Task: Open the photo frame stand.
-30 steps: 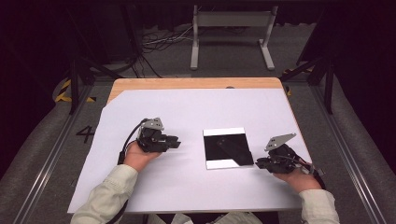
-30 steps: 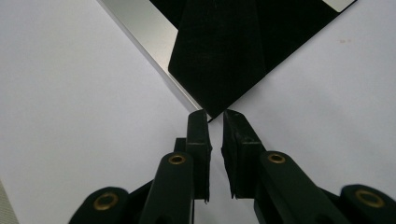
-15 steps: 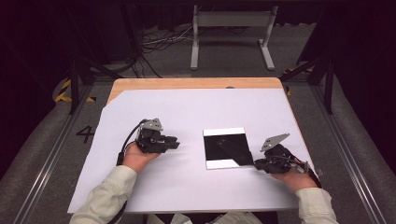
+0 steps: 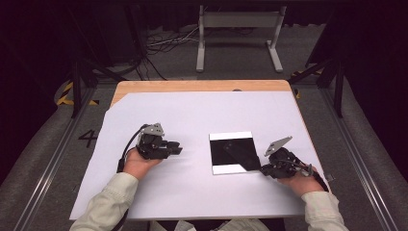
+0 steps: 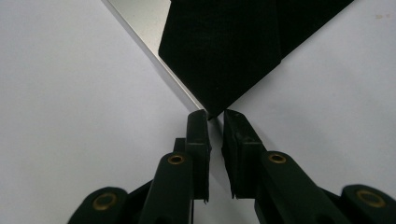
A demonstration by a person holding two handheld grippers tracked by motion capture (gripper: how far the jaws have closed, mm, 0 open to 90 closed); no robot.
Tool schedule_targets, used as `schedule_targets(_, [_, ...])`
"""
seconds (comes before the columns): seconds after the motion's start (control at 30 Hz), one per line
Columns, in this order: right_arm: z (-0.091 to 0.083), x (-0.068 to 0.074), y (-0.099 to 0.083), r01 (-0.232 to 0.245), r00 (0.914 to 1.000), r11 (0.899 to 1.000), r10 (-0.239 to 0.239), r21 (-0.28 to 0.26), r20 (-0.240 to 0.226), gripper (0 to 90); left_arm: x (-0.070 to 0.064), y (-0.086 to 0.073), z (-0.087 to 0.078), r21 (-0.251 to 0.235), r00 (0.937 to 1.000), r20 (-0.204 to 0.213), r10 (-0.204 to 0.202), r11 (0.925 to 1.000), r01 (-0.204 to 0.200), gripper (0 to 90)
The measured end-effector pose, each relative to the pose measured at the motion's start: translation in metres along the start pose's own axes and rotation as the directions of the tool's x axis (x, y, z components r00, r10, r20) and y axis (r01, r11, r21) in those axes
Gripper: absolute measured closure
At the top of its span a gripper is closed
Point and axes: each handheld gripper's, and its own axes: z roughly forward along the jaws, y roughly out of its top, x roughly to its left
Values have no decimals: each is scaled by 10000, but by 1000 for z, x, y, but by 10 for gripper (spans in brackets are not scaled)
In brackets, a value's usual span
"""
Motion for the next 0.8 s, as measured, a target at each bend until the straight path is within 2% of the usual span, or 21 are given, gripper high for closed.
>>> schedule_targets(0.47, [1, 2, 2, 131, 9998, 9999, -132, 96, 140, 839, 0, -1, 0, 21, 10000, -17, -18, 10000, 18, 693])
schedule_targets(0.8, [-8, 3, 1, 178, 9997, 9994, -172, -312, 196, 855, 0, 1, 3, 48, 10000, 61, 6, 10000, -6, 689])
